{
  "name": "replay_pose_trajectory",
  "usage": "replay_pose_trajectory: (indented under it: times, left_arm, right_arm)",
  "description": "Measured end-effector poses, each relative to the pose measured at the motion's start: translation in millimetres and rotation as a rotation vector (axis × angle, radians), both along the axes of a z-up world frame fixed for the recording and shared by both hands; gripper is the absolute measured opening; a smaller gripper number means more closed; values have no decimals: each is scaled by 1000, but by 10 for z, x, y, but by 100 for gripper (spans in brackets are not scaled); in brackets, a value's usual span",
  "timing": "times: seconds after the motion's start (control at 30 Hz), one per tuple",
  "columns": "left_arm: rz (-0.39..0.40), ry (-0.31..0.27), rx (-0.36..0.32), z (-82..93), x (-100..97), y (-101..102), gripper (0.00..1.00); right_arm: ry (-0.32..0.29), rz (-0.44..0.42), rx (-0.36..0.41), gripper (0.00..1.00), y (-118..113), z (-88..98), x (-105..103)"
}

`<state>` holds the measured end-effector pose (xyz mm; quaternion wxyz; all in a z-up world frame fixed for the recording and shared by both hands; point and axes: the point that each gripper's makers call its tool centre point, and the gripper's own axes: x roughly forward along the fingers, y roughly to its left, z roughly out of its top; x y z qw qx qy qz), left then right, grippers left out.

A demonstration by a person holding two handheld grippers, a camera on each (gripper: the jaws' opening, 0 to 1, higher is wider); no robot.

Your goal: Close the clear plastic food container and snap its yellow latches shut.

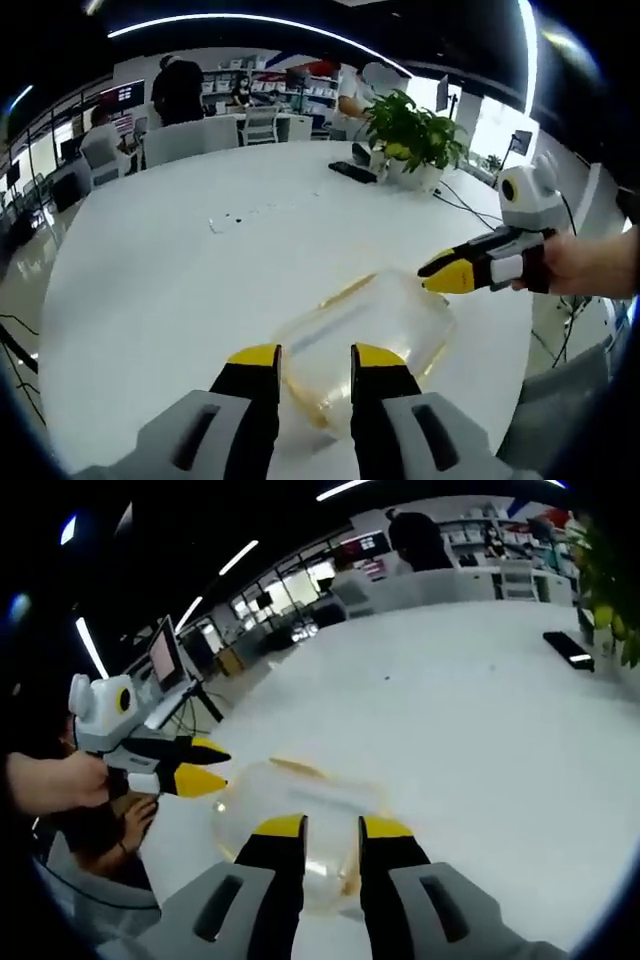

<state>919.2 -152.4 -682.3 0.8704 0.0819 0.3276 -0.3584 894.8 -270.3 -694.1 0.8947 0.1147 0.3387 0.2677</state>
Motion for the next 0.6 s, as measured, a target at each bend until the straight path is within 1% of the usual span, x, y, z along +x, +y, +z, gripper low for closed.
replay_pose_trajectory:
  times: [0.07,0.13,0.23,0.3,0.43,0.6]
  left_arm:
    - [-17,-17,14,5,10,-24,20]
    - [-24,-15,10,1,24,-51,20]
    - [-46,-17,11,0,8,-108,20]
    - [-72,-20,20,-14,-1,-147,19]
    - [-151,-40,51,-41,-24,-221,19]
    - [-199,-52,68,-52,-25,-281,19]
  right_arm:
    - [1,14,-14,17,9,-21,1]
    - [2,21,-21,16,-15,-49,39]
    - [-4,27,-21,15,-11,-44,66]
    - [-19,42,-20,14,9,-30,83]
    - [-39,89,-24,14,85,-17,87]
    - [-64,138,-50,13,140,-19,101]
